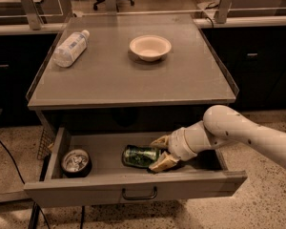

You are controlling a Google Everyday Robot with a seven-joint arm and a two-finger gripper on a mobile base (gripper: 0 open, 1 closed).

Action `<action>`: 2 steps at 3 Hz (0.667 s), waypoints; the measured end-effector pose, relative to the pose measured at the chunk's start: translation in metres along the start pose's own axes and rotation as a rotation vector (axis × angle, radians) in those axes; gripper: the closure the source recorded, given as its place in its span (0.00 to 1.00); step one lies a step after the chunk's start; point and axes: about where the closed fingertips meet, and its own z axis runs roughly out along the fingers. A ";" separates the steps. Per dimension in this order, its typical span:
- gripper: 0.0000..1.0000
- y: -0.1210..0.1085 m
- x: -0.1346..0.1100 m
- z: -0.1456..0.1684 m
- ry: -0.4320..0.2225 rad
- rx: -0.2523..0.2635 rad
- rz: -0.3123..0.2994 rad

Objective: Place green can into top drawer

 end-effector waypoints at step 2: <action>0.00 0.000 0.000 0.000 0.000 0.000 0.000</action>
Offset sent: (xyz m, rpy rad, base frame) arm 0.0000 0.0000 0.0000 0.0000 0.0000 0.0001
